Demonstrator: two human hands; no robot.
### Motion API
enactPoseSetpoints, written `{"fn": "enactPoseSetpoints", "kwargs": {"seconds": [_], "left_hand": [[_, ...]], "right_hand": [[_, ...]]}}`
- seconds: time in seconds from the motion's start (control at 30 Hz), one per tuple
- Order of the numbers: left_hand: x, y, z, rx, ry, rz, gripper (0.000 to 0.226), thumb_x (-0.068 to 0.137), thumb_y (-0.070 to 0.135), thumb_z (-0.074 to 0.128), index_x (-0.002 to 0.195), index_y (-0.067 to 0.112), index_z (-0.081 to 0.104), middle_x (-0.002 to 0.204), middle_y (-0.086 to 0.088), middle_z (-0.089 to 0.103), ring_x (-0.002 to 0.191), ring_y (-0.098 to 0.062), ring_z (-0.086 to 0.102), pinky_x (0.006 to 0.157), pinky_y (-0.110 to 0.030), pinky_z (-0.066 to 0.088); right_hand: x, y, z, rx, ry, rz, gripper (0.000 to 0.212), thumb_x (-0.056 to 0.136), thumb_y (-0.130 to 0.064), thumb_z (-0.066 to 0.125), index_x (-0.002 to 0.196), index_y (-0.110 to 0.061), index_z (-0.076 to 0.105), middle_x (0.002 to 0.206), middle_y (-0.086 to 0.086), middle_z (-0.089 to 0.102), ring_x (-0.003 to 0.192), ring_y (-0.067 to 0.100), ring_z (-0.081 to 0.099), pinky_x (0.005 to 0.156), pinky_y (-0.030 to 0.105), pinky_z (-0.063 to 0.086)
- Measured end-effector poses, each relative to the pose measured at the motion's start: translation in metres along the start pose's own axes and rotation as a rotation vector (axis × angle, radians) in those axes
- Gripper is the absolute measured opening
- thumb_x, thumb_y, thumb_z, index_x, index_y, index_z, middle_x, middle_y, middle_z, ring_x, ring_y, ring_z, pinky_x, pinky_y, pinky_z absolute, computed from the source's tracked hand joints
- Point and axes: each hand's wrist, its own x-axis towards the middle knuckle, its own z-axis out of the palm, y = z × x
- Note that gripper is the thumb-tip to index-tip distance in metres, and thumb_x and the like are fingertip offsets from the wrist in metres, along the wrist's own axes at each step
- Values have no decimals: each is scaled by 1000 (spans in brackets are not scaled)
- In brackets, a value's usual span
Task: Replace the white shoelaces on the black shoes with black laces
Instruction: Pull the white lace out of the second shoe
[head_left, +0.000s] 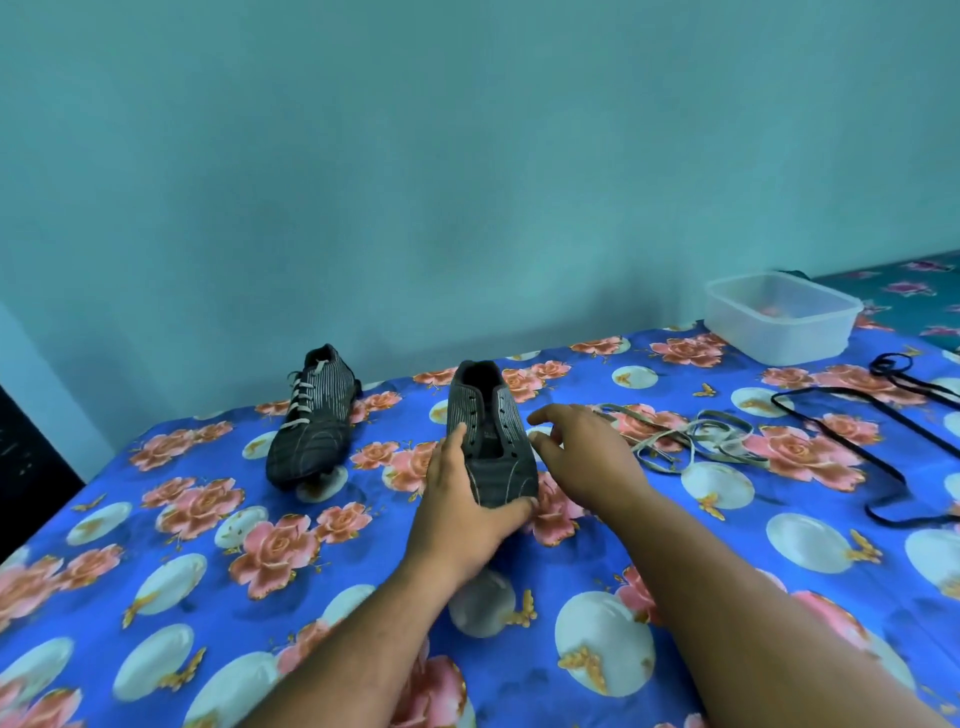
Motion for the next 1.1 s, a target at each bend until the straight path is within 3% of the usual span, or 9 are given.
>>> {"fn": "enactPoseSetpoints", "kwargs": {"seconds": [0.07, 0.17, 0.37, 0.53, 0.7, 0.83, 0.97, 1.1], "left_hand": [[26, -5, 4, -8, 4, -5, 120, 54, 62, 83, 156, 32, 27, 147, 8, 46, 135, -7, 44, 111, -31, 40], [60, -11, 9, -27, -29, -33, 120, 55, 69, 81, 155, 31, 27, 149, 6, 45, 134, -10, 50, 111, -39, 45], [122, -19, 21, -20, -59, -45, 117, 57, 73, 78, 155, 34, 26, 152, 6, 47, 136, -14, 50, 112, -43, 45], [139, -26, 24, -51, -44, -63, 105, 59, 75, 80, 147, 39, 35, 143, 8, 55, 127, -13, 58, 105, -44, 51], [105, -16, -3, 71, 174, 53, 93, 86, 54, 73, 158, 20, 24, 165, -3, 26, 151, -22, 26, 121, -45, 28], [74, -45, -56, 291, 377, 176, 77, 80, 46, 76, 144, 15, 45, 142, -9, 53, 131, -33, 49, 106, -51, 43], [46, -80, -111, 542, 463, 28, 86, 77, 44, 82, 147, 12, 43, 155, -16, 39, 140, -39, 40, 105, -59, 40], [33, -106, -140, 491, 488, -183, 96, 80, 53, 78, 155, 15, 30, 164, -18, 20, 146, -41, 30, 107, -60, 38]], "right_hand": [[1, 1, 0, 52, 32, 13, 29, 98, -37, 59, 125, -28, 65, 99, 0, 64, 97, 20, 60, 78, 35, 47], [5, 7, 0, 112, 46, 48, 25, 97, -37, 61, 120, -29, 66, 87, -5, 60, 82, 16, 59, 68, 32, 42], [6, 10, 3, 44, 49, 26, 29, 97, -38, 59, 124, -31, 64, 105, -2, 63, 105, 19, 56, 81, 35, 46], [2, 7, 10, 29, 22, -13, 28, 96, -42, 60, 123, -33, 63, 106, -2, 62, 108, 18, 54, 87, 37, 46], [1, 6, 11, -7, 35, -28, 28, 94, -45, 61, 120, -34, 64, 101, -6, 66, 105, 17, 56, 88, 41, 49], [-5, -8, 8, -49, -26, -136, 29, 95, -45, 61, 121, -32, 64, 102, -8, 66, 105, 18, 55, 87, 39, 48], [-19, -33, 10, -86, -62, -287, 36, 95, -49, 61, 128, -32, 62, 107, -10, 62, 104, 15, 56, 86, 31, 44], [-30, -50, 24, -97, -73, -365, 41, 95, -49, 62, 133, -32, 60, 116, -7, 61, 111, 16, 55, 89, 30, 43]]}}
